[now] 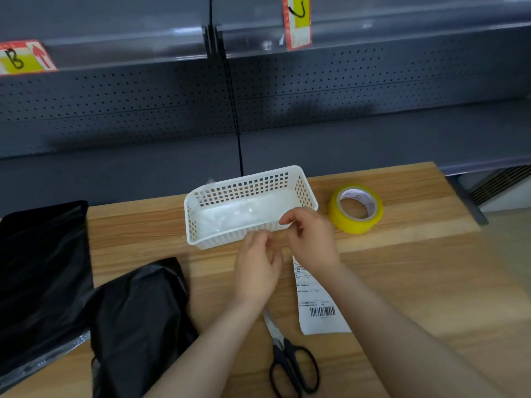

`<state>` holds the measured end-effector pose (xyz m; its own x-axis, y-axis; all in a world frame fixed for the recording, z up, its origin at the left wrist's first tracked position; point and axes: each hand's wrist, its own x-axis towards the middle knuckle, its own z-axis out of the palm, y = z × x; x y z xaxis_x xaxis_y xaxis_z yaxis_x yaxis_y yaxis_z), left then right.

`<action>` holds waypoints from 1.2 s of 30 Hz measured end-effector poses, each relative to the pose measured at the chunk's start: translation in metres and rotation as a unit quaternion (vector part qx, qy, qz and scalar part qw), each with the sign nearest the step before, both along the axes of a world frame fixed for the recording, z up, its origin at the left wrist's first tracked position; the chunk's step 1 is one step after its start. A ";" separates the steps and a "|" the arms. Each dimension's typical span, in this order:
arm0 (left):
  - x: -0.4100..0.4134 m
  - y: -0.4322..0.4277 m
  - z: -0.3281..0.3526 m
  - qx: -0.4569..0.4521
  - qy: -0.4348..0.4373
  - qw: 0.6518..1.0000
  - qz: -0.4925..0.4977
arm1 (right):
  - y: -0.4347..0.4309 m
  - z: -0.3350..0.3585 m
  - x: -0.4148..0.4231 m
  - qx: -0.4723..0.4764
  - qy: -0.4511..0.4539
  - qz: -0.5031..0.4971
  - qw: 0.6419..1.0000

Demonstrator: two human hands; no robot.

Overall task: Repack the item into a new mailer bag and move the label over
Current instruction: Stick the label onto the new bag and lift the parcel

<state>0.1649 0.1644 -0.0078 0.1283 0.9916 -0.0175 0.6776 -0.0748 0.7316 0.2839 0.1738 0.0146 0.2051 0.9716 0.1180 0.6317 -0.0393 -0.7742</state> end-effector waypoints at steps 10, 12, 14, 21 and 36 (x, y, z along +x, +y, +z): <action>0.042 -0.014 -0.028 -0.216 -0.018 0.976 0.030 | -0.048 -0.029 0.053 -0.167 -0.005 0.030 0.986; 0.049 -0.014 -0.029 -0.224 -0.020 0.974 0.031 | -0.052 -0.035 0.055 -0.180 -0.002 0.036 0.983; 0.055 -0.015 -0.030 -0.217 -0.032 0.975 0.027 | -0.054 -0.039 0.058 -0.187 0.001 0.040 0.982; 0.049 -0.024 -0.024 -0.201 -0.122 0.972 -0.004 | -0.050 -0.041 0.062 -0.229 -0.030 0.050 0.972; -0.031 -0.027 -0.004 -0.166 -0.216 0.951 0.149 | -0.038 -0.007 -0.006 -0.181 0.047 0.036 0.982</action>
